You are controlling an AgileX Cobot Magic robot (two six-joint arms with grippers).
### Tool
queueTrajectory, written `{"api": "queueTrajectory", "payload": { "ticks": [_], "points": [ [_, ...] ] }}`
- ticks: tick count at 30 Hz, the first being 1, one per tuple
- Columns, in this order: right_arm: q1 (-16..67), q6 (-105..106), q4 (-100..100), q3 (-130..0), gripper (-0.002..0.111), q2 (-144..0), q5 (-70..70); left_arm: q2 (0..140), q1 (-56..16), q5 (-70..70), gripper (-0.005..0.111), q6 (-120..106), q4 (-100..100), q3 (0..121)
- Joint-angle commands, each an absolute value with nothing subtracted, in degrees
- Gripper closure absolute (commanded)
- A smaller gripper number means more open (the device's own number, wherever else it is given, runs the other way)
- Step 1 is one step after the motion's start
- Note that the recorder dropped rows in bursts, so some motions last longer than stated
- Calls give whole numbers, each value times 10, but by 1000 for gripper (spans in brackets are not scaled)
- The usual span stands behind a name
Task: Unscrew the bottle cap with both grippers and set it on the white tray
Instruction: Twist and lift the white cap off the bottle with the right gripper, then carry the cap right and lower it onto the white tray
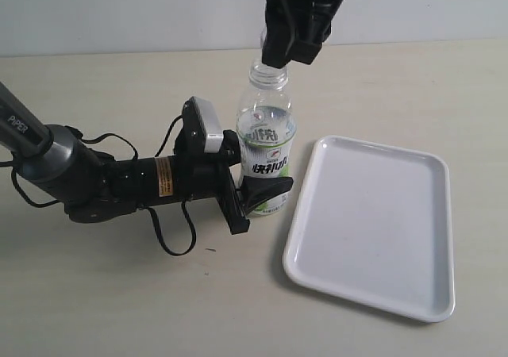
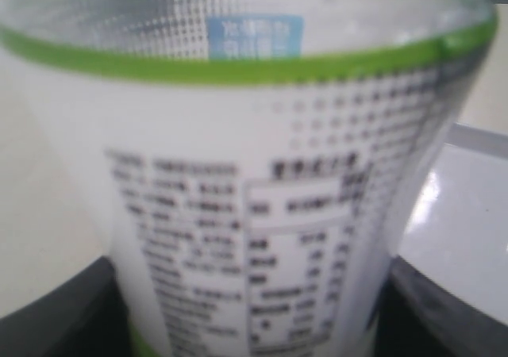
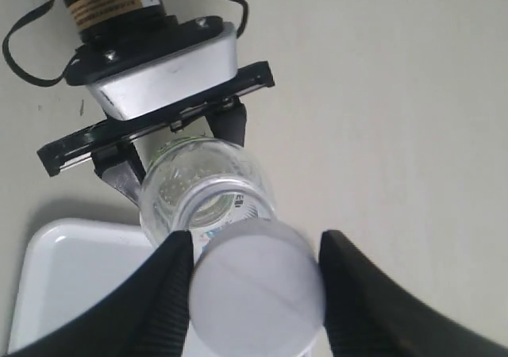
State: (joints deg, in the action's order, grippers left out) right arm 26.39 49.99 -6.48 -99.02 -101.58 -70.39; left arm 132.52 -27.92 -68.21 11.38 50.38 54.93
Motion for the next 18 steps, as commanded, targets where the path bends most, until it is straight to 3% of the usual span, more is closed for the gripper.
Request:
{"api": "queueTrajectory", "payload": {
  "ticks": [1, 9, 15, 18],
  "points": [
    [262, 373, -15, -993, 108, -976, -700, 1325, -280, -664, 106, 109, 507, 548],
    [211, 208, 8, -960, 108, -896, -700, 1325, -280, -664, 106, 109, 507, 548],
    [174, 192, 0, -800, 108, -858, -700, 1325, -280, -664, 106, 109, 507, 548],
    [148, 201, -16, -690, 108, -847, -582, 1325, -280, -664, 106, 109, 509, 548]
  ]
}}
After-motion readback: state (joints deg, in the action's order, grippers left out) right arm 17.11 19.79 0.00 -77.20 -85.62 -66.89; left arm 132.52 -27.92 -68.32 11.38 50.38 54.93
